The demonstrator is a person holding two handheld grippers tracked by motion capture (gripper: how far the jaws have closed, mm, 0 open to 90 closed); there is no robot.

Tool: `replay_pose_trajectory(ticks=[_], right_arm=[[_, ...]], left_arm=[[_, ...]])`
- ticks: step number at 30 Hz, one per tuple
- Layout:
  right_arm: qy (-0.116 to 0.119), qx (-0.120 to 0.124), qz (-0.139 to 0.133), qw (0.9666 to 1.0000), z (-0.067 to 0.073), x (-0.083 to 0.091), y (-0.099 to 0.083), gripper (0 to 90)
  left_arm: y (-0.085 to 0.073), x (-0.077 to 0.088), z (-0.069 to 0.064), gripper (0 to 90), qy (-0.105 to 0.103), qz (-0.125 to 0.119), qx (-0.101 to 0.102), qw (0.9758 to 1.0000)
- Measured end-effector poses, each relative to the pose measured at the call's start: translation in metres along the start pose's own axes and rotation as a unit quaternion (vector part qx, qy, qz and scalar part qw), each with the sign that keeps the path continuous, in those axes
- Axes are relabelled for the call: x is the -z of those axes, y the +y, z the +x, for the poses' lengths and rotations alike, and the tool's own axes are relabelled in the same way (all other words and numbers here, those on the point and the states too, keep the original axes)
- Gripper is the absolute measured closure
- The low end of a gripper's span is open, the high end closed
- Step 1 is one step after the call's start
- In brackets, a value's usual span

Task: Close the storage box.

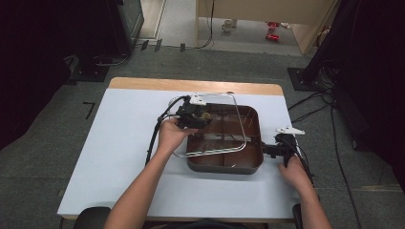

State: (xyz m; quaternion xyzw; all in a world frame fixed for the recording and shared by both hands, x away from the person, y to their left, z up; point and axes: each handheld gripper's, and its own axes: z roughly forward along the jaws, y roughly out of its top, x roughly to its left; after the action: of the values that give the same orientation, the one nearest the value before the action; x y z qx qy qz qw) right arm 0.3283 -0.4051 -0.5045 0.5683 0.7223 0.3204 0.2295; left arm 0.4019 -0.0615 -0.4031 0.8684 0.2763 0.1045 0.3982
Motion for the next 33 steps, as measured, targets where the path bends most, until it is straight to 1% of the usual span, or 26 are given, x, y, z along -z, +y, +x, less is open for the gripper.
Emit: replay_pose_trajectory(ticks=[5, 11, 12, 16, 19, 21, 22, 24, 25, 31, 33], right_arm=[[0.0, -0.001, 0.0, 1.0, 0.0, 0.0, 0.0, 11.2], [0.0, 0.0, 0.0, 1.0, 0.0, 0.0, 0.0, 11.3], [0.0, 0.0, 0.0, 1.0, 0.0, 0.0, 0.0, 11.2], [0.0, 0.001, 0.0, 1.0, 0.0, 0.0, 0.0, 11.3], [0.0, 0.001, -0.001, 1.0, 0.0, 0.0, 0.0, 11.2], [0.0, -0.001, 0.0, 1.0, 0.0, 0.0, 0.0, 11.2], [0.0, -0.001, 0.0, 1.0, 0.0, 0.0, 0.0, 11.2], [0.0, -0.001, 0.0, 1.0, 0.0, 0.0, 0.0, 11.2], [0.0, -0.001, 0.0, 1.0, 0.0, 0.0, 0.0, 11.2], [0.0, 0.0, 0.0, 1.0, 0.0, 0.0, 0.0, 11.2], [0.0, 0.0, 0.0, 1.0, 0.0, 0.0, 0.0, 11.3]], left_arm=[[0.007, -0.012, -0.011, 59.1, -0.015, 0.01, -0.018, 0.9997], [0.01, -0.024, -0.023, 59.1, -0.03, 0.017, -0.029, 0.999], [0.011, -0.028, -0.027, 59.1, -0.034, 0.017, -0.03, 0.9988], [0.012, -0.036, -0.036, 59.1, -0.038, 0.023, -0.043, 0.9981], [0.013, -0.039, -0.04, 59.1, -0.04, 0.025, -0.052, 0.9975], [0.013, -0.041, -0.043, 59.1, -0.04, 0.022, -0.055, 0.9974], [0.013, -0.042, -0.044, 59.1, -0.043, 0.023, -0.056, 0.9973], [0.013, -0.044, -0.047, 59.1, -0.042, 0.027, -0.061, 0.9969], [0.013, -0.044, -0.048, 59.1, -0.041, 0.026, -0.062, 0.9969], [0.011, -0.044, -0.045, 59.0, -0.056, 0.02, -0.042, 0.9974], [0.01, -0.044, -0.045, 59.0, -0.055, 0.017, -0.038, 0.9976]])
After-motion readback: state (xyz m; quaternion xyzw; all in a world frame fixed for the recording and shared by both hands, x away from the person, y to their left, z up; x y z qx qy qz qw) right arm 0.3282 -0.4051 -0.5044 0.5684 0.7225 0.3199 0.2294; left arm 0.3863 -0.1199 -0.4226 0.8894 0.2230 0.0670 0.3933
